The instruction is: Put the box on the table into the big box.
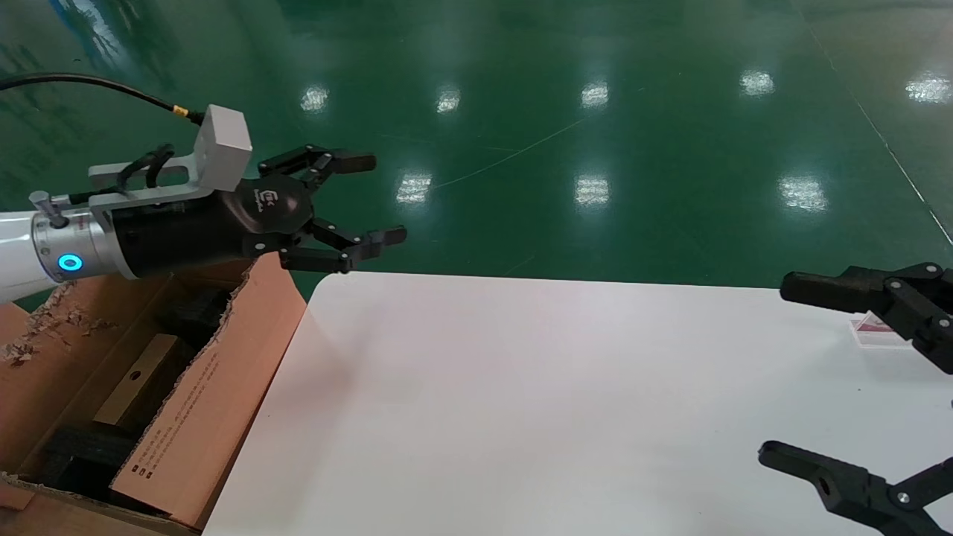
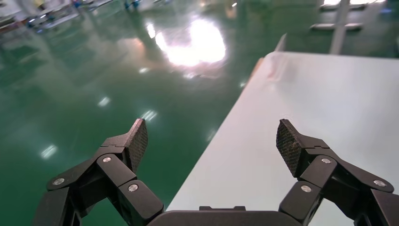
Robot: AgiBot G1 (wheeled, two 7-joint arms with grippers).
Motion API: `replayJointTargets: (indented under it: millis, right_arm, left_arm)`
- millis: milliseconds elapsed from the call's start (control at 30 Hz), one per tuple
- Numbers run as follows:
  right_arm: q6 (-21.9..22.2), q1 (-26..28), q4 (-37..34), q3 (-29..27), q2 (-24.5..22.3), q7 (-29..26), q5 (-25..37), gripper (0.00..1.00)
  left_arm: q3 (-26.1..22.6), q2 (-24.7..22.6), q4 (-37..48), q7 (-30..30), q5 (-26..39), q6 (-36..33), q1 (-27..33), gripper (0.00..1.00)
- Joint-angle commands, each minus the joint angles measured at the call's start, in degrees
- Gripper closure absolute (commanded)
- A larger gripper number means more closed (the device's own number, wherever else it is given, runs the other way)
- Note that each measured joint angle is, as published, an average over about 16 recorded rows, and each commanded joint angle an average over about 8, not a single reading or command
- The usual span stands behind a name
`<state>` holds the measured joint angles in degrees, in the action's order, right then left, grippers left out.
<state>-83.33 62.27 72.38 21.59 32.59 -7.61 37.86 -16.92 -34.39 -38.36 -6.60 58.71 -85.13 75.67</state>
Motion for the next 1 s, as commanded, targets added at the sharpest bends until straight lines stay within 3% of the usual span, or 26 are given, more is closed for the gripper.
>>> replayJointTargets:
  millis: [33, 667, 1000]
  right_arm:
    - [0.00, 0.00, 0.00, 0.00, 0.00, 0.00, 0.00, 0.00]
    - [0.00, 0.00, 0.00, 0.01, 0.00, 0.00, -0.01, 0.00]
    - [0.02, -0.01, -0.02, 0.01, -0.01, 0.01, -0.02, 0.00]
  left_arm:
    - [0.07, -0.05, -2.86, 1.41, -1.37, -0.05, -1.14, 0.00]
    - [0.77, -0.54, -29.94, 14.75, -14.32, -0.48, -12.00, 0.00]
    - [0.95, -0.65, -37.75, 18.04, -18.07, -0.64, -15.07, 0.00]
